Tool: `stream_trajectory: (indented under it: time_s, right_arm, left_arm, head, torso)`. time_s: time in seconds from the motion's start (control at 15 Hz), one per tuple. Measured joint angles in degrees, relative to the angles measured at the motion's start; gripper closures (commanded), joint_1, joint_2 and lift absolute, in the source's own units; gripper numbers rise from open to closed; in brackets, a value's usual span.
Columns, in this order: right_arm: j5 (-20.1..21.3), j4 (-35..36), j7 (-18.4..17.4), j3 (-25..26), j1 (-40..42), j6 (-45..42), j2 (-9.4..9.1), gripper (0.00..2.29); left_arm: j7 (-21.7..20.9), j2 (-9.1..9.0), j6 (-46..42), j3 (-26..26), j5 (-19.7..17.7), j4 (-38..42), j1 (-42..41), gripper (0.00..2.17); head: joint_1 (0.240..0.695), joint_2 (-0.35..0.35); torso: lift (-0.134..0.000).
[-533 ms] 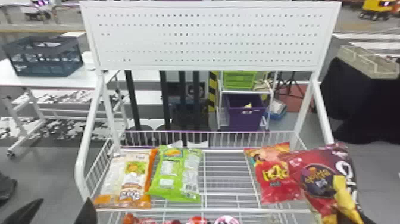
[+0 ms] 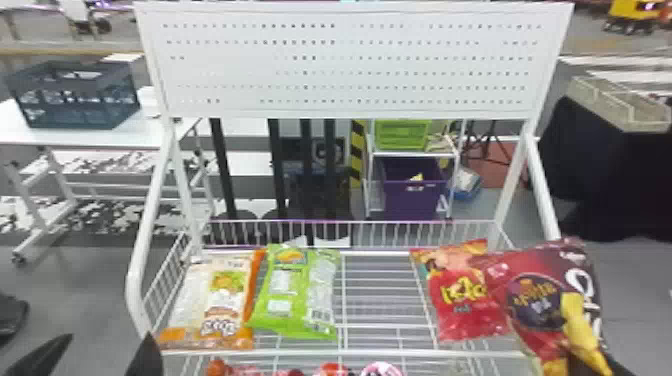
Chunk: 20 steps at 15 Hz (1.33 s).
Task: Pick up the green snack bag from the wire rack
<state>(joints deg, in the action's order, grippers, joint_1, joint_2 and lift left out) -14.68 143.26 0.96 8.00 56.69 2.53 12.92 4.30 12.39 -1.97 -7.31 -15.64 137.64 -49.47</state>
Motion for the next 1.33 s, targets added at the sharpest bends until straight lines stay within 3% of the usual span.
stream_trajectory:
  time_s: [0.27, 0.53, 0.93, 1.33]
  right_arm:
    - [0.0, 0.1, 0.0, -0.1, 0.1, -0.1, -0.07, 2.18]
    - [0.2, 0.1, 0.1, -0.6, 0.1, -0.1, -0.26, 2.18]
    - [0.6, -0.1, 0.1, -1.0, 0.1, -0.1, -0.52, 2.18]
    - [1.1, -0.4, 0.1, -1.9, -0.1, -0.1, -1.37, 2.18]
  left_arm:
    - [-1.6, 0.27, 2.7, 1.6, 0.7, -0.5, 2.5, 0.08]
    - [-3.2, 0.43, 10.3, 8.2, 2.6, -5.2, 12.8, 0.08]
    - [-2.1, 0.08, 16.1, 19.6, 5.1, -24.0, 33.6, 0.08]
    - [-1.5, -1.5, 18.6, 25.1, 4.6, -39.0, 47.3, 0.08]
  head:
    - [0.499, 0.0]
    - [0.499, 0.0]
    - [0.499, 0.0]
    - [0.499, 0.0]
  torso:
    - [0.0]
    - [0.0]
    - [0.0]
    - [0.0]
